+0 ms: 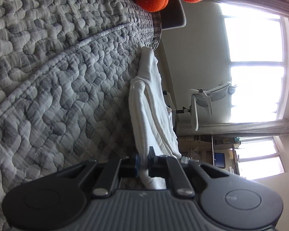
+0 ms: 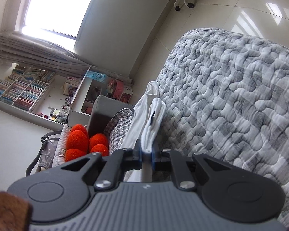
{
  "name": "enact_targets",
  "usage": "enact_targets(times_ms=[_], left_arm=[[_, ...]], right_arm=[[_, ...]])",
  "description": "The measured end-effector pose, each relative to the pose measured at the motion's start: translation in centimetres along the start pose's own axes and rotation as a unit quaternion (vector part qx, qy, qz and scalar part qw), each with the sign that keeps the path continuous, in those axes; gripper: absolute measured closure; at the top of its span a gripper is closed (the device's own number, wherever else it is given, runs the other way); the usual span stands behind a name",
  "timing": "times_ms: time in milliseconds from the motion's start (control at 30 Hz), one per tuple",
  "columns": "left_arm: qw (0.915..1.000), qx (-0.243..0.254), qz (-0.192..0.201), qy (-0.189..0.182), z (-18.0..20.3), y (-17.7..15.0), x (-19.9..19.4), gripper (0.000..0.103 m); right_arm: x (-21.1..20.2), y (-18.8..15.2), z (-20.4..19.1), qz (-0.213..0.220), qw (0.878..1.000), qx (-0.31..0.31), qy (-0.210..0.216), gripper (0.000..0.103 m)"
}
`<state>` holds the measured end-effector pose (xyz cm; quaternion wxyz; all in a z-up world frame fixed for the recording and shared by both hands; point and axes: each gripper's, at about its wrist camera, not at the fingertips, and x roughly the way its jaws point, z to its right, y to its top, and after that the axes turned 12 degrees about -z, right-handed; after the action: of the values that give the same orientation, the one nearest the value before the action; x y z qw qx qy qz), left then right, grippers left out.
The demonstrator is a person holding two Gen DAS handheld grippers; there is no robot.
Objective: Fold clothes
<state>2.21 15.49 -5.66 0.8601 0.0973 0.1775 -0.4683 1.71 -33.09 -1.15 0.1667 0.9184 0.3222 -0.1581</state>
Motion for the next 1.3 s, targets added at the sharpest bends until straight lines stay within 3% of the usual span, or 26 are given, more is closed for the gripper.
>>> enact_targets(times_ms=[267,800,1133,1300], left_arm=[[0.9999,-0.01,0.01,-0.006,0.7,-2.0,-2.6,0.095],[0.9978,-0.047,0.032,-0.033,2.3,-6.9,-9.1,0.095],[0.9905,-0.109,0.058,-0.059,1.3,-6.0,-7.7,0.095],[0.9878,-0.102,0.08,-0.086,1.7,-4.3,-6.3,0.095]], right_arm=[[-0.9,-0.9,-2.0,-0.007,1.0,-0.001,0.015,0.092],[-6.7,-4.7,-5.7,-0.033,0.999,-0.021,0.026,0.092],[-4.9,-3.7,-5.4,-0.02,1.0,0.006,0.015,0.092],[-3.2,-2.8,-5.1,0.0,1.0,0.011,0.02,0.092]])
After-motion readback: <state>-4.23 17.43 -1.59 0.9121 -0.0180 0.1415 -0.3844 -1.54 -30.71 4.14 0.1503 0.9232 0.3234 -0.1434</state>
